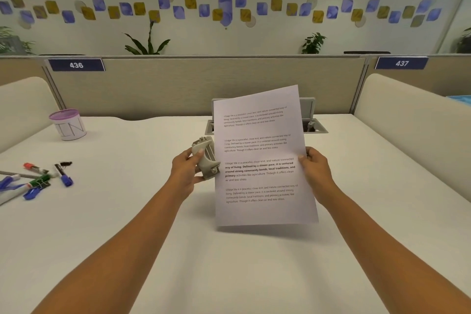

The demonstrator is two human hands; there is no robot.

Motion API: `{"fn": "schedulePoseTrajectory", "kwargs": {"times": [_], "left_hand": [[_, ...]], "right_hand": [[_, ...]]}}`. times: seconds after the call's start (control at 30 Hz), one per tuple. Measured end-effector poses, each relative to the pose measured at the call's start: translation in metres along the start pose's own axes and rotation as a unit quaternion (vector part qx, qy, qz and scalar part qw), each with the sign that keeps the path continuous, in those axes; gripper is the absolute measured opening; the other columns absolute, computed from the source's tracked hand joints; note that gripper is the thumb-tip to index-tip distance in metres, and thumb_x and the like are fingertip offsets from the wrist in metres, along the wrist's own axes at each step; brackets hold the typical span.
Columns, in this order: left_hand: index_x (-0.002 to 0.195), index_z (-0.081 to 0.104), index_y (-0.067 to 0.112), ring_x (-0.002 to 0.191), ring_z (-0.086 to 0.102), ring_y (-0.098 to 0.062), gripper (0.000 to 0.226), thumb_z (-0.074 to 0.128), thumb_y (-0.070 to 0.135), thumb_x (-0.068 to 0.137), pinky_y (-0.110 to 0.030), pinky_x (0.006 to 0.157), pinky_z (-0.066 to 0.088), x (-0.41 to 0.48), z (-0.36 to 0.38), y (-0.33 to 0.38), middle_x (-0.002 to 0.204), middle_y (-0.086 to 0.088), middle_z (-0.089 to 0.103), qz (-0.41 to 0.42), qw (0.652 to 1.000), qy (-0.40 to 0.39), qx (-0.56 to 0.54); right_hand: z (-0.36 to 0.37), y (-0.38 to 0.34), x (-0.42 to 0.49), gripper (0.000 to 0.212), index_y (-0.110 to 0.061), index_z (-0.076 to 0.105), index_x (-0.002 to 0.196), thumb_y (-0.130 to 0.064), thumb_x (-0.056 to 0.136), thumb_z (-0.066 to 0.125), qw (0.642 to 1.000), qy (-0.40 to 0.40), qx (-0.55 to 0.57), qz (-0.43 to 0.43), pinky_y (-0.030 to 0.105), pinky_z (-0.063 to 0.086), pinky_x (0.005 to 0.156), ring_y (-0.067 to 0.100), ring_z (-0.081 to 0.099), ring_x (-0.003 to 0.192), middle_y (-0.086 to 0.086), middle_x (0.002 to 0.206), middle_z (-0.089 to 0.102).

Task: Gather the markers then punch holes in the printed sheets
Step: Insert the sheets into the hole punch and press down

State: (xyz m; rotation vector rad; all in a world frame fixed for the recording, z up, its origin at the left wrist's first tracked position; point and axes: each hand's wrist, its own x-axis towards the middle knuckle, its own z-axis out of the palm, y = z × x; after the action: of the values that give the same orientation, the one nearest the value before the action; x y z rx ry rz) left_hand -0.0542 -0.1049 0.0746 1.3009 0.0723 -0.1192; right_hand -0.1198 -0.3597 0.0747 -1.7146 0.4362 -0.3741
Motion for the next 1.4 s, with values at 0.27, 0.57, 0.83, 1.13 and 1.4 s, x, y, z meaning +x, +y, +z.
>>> {"fn": "schedulePoseTrajectory", "kwargs": {"times": [0.27, 0.57, 0.83, 1.13, 1.4], "left_hand": [[0.128, 0.050, 0.011, 0.085, 0.061, -0.023, 0.035, 0.052, 0.012, 0.093, -0.036, 0.053, 0.055, -0.004, 0.001, 0.009, 0.090, 0.000, 0.060, 0.016, 0.999, -0.013, 0.041], [0.128, 0.052, 0.011, 0.091, 0.060, -0.026, 0.035, 0.054, 0.015, 0.093, -0.037, 0.061, 0.052, -0.005, -0.003, 0.010, 0.091, 0.001, 0.062, 0.023, 0.998, -0.015, 0.060], [0.127, 0.053, 0.013, 0.095, 0.058, -0.027, 0.035, 0.054, 0.016, 0.093, -0.038, 0.065, 0.053, -0.003, -0.004, 0.012, 0.091, 0.001, 0.062, 0.018, 0.998, -0.017, 0.066], [0.126, 0.054, 0.012, 0.078, 0.059, -0.019, 0.034, 0.054, 0.016, 0.092, -0.037, 0.061, 0.051, -0.001, -0.003, 0.010, 0.088, 0.000, 0.061, 0.006, 0.997, -0.024, 0.071], [0.127, 0.053, 0.011, 0.079, 0.060, -0.020, 0.035, 0.055, 0.016, 0.092, -0.037, 0.062, 0.053, 0.005, 0.000, 0.010, 0.089, 0.000, 0.061, -0.004, 0.996, -0.023, 0.088]], "right_hand": [[0.000, -0.004, 0.000, 0.026, -0.013, 0.056, 0.118, -0.013, 0.098, 0.039, 1.000, -0.013, -0.008, -0.010, 0.037, 0.052, 0.080, 0.028, 0.062, 0.087, 0.012, 0.112, 0.065], [0.002, -0.004, -0.002, 0.025, -0.013, 0.055, 0.118, -0.014, 0.098, 0.039, 0.998, -0.047, -0.023, -0.019, 0.037, 0.051, 0.079, 0.026, 0.061, 0.084, 0.009, 0.105, 0.064], [0.007, -0.001, 0.000, 0.018, -0.018, 0.055, 0.106, -0.014, 0.098, 0.039, 0.999, -0.044, -0.010, -0.025, 0.045, 0.052, 0.087, 0.028, 0.062, 0.086, 0.010, 0.106, 0.064], [0.004, 0.003, 0.006, 0.019, -0.017, 0.056, 0.109, -0.014, 0.098, 0.040, 0.999, -0.041, 0.016, -0.004, 0.047, 0.052, 0.091, 0.029, 0.062, 0.089, 0.010, 0.105, 0.064], [0.008, 0.004, 0.012, 0.018, -0.018, 0.055, 0.107, -0.015, 0.098, 0.040, 0.999, -0.048, 0.011, 0.006, 0.047, 0.053, 0.089, 0.029, 0.063, 0.087, 0.009, 0.105, 0.064]]}}
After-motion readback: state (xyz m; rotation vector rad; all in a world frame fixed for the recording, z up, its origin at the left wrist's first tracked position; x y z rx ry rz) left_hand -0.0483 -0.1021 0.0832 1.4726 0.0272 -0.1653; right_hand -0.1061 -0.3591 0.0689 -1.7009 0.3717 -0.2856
